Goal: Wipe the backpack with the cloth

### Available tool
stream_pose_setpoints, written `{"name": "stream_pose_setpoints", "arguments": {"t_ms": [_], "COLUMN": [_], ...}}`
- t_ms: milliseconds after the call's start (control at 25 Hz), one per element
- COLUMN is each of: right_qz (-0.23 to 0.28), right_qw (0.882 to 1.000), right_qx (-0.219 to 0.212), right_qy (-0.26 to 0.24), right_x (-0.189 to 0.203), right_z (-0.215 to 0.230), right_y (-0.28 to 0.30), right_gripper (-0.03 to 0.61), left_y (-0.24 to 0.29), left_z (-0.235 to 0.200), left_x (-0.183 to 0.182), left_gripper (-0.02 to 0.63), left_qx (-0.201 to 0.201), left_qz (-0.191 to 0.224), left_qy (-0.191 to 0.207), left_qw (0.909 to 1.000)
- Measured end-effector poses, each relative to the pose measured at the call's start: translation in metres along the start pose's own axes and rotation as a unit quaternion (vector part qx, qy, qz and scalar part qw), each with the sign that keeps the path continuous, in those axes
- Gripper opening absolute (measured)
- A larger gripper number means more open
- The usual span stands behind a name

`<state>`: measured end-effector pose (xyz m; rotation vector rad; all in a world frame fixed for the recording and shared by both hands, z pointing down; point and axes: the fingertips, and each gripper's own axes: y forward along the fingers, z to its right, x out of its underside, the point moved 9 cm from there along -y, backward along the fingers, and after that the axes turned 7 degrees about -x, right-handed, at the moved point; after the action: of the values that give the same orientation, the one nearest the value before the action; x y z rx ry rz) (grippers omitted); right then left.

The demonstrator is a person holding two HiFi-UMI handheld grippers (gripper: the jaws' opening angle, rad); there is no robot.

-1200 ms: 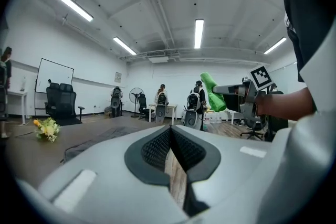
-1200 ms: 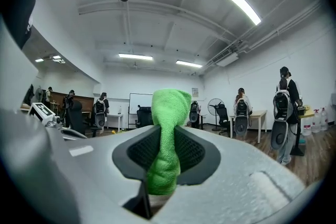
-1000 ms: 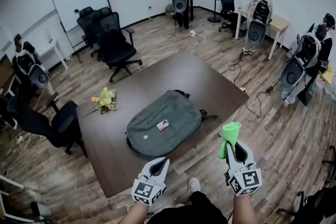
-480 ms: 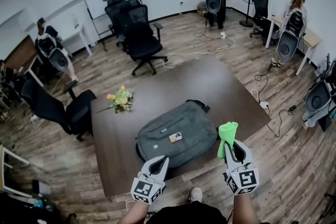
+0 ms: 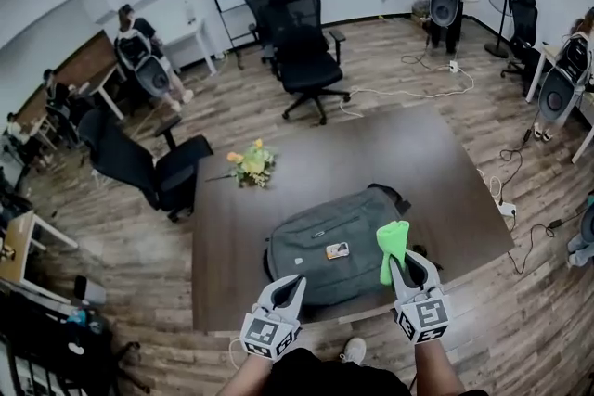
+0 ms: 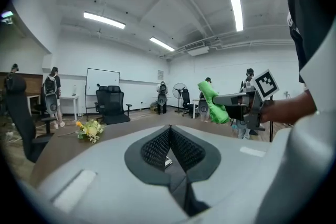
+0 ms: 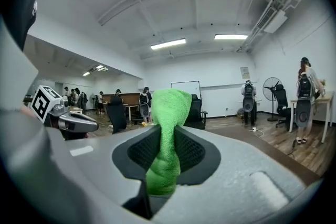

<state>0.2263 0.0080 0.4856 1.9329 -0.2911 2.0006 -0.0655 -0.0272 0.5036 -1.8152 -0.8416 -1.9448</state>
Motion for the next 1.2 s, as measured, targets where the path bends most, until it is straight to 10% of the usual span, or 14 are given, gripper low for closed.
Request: {"name": "stream_pose_setpoints", "arguments": {"t_ms": [1200], "right_qz": [-0.108], "right_qw": [0.983], "right_qx": [-0.149], "right_qy": [0.01], "right_x": [0.039], "right_z": [-0.069], "right_y": [0.192], "right_gripper": [0.081], "left_y": [0.014], "left_z": [-0.113], "left_x": [0.026], "left_gripper": [0.018], "left_qx": [-0.102], "left_qz": [-0.015], "left_qy": [-0.041], "left_qw": [0.9938]}}
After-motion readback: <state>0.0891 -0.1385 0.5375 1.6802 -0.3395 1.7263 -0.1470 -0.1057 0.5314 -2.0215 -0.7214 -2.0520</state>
